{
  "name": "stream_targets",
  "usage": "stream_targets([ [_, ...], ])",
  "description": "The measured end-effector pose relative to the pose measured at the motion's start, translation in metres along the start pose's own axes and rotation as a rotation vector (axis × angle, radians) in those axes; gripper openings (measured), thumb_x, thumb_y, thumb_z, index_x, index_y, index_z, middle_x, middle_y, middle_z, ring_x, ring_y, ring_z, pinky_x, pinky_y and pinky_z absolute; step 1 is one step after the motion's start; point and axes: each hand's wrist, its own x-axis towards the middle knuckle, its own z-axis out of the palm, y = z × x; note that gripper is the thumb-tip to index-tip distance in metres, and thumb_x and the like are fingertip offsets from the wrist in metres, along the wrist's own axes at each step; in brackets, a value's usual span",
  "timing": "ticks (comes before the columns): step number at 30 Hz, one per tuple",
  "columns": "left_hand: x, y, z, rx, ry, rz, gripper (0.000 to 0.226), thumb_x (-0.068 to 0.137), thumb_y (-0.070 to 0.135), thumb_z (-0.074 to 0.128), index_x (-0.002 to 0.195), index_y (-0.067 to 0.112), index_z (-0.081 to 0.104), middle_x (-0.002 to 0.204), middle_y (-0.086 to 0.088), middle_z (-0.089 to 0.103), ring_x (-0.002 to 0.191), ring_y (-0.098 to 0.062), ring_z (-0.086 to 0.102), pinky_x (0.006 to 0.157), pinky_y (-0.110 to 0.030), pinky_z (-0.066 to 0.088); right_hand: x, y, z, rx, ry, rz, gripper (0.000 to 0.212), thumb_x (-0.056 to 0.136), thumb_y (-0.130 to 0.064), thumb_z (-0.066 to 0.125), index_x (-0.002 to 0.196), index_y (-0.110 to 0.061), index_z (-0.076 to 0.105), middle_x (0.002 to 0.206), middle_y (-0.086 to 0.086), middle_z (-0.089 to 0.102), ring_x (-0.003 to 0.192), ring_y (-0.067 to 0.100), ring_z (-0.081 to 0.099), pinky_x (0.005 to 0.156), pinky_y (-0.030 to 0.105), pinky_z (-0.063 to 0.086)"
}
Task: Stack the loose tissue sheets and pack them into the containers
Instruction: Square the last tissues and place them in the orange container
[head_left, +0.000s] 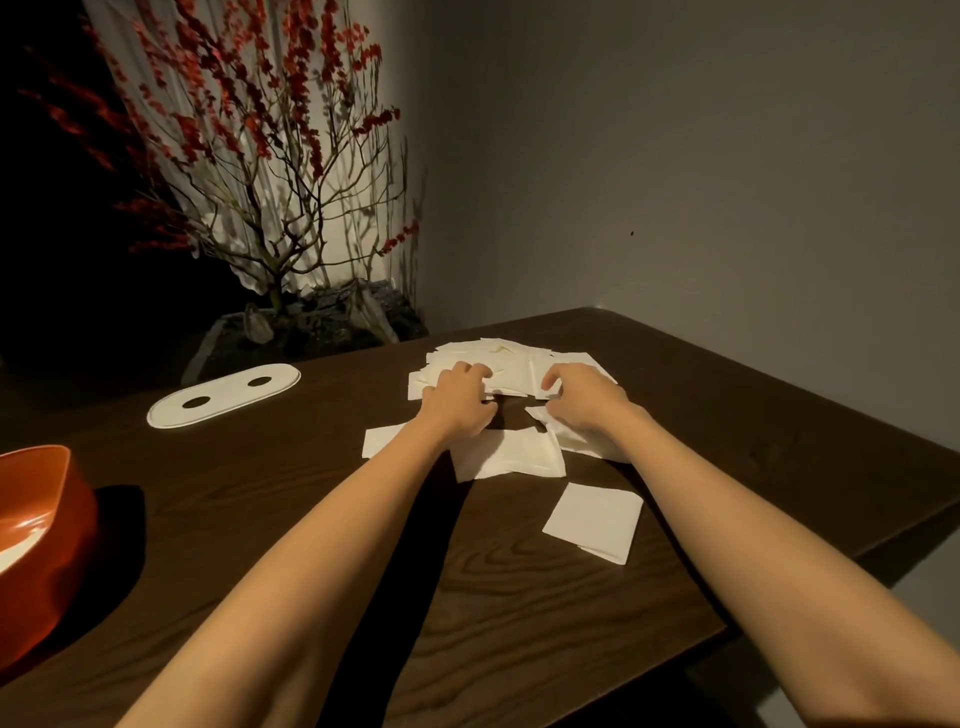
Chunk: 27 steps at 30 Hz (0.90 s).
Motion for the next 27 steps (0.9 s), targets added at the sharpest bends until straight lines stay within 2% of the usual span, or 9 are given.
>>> stream_targets([
  [3, 0.017, -0.010, 0.000, 0.023, -0.003, 0.012, 0.062, 0.092, 0.022, 0.060, 0.146, 0.015, 0.032, 0.152, -0.008, 0.032, 0.138, -0.029, 0.031, 0.111, -0.052, 0.030, 0.016, -0.004, 0.003, -0.102, 0.067, -0.083, 0.039, 0.092, -0.025, 0.061, 0.130, -0.022, 0.052, 0.142, 0.005, 0.043, 0.131, 0.025, 0.038, 0.105, 0.044, 0.033],
  [6, 0.030, -0.019, 0.001, -0.040, -0.037, -0.023, 0.072, 0.090, 0.023, 0.062, 0.150, 0.014, 0.024, 0.157, -0.008, 0.025, 0.143, -0.029, 0.025, 0.114, -0.052, 0.027, 0.032, -0.007, 0.007, -0.048, -0.031, -0.177, 0.051, 0.091, -0.029, 0.063, 0.138, -0.022, 0.045, 0.150, 0.004, 0.035, 0.136, 0.024, 0.033, 0.108, 0.043, 0.031],
  [10, 0.037, -0.030, 0.001, -0.034, -0.096, 0.012, 0.055, 0.091, 0.025, 0.060, 0.140, 0.011, 0.040, 0.150, -0.008, 0.036, 0.137, -0.027, 0.031, 0.112, -0.048, 0.023, 0.051, -0.013, 0.018, -0.116, -0.129, -0.164, 0.061, 0.093, -0.036, 0.059, 0.146, -0.023, 0.033, 0.153, 0.006, 0.030, 0.138, 0.029, 0.030, 0.110, 0.047, 0.028],
  [14, 0.041, -0.040, 0.002, -0.072, -0.094, 0.000, 0.061, 0.090, 0.031, 0.061, 0.145, 0.021, 0.036, 0.152, -0.003, 0.034, 0.137, -0.026, 0.033, 0.111, -0.046, 0.027, 0.062, -0.015, 0.026, -0.162, -0.175, -0.122, 0.071, 0.092, -0.045, 0.057, 0.150, -0.028, 0.020, 0.155, 0.009, 0.022, 0.140, 0.033, 0.023, 0.111, 0.052, 0.026],
  [19, 0.039, -0.048, -0.007, 0.007, -0.058, 0.046, 0.053, 0.084, 0.026, 0.068, 0.133, 0.026, 0.048, 0.140, 0.001, 0.046, 0.128, -0.023, 0.040, 0.107, -0.047, 0.026, 0.061, -0.021, 0.030, -0.197, -0.148, -0.185, 0.078, 0.088, -0.047, 0.061, 0.150, -0.031, 0.017, 0.154, 0.009, 0.025, 0.140, 0.032, 0.025, 0.112, 0.053, 0.024],
  [21, 0.032, -0.052, -0.008, -0.001, -0.024, 0.071, 0.047, 0.083, 0.021, 0.068, 0.126, 0.027, 0.052, 0.132, 0.004, 0.052, 0.122, -0.020, 0.045, 0.105, -0.043, 0.026, 0.057, -0.023, 0.031, -0.224, -0.098, -0.235, 0.078, 0.088, -0.046, 0.062, 0.150, -0.032, 0.016, 0.151, 0.009, 0.030, 0.138, 0.030, 0.030, 0.113, 0.053, 0.024],
  [23, 0.024, -0.057, -0.009, -0.063, 0.005, 0.072, 0.039, 0.081, 0.020, 0.068, 0.115, 0.032, 0.055, 0.121, 0.007, 0.056, 0.112, -0.015, 0.047, 0.099, -0.038, 0.026, 0.051, -0.027, 0.029, -0.306, -0.002, -0.310, 0.074, 0.090, -0.043, 0.061, 0.150, -0.032, 0.019, 0.147, 0.010, 0.034, 0.133, 0.028, 0.035, 0.111, 0.049, 0.030],
  [25, 0.019, -0.061, -0.009, -0.142, -0.025, 0.063, 0.035, 0.077, 0.021, 0.069, 0.103, 0.039, 0.053, 0.111, 0.012, 0.056, 0.104, -0.010, 0.048, 0.098, -0.035, 0.028, 0.047, -0.029, 0.030, -0.379, 0.096, -0.411, 0.063, 0.093, -0.035, 0.060, 0.147, -0.033, 0.029, 0.145, 0.009, 0.034, 0.130, 0.026, 0.034, 0.108, 0.042, 0.035],
  [27, 0.012, -0.064, -0.011, -0.222, -0.072, 0.058, 0.032, 0.071, 0.027, 0.068, 0.094, 0.044, 0.053, 0.108, 0.016, 0.056, 0.101, -0.009, 0.051, 0.103, -0.042, 0.035, 0.041, -0.034, 0.033, -0.332, 0.094, -0.467, 0.051, 0.094, -0.029, 0.058, 0.142, -0.032, 0.042, 0.149, 0.004, 0.033, 0.134, 0.024, 0.032, 0.109, 0.038, 0.032],
])
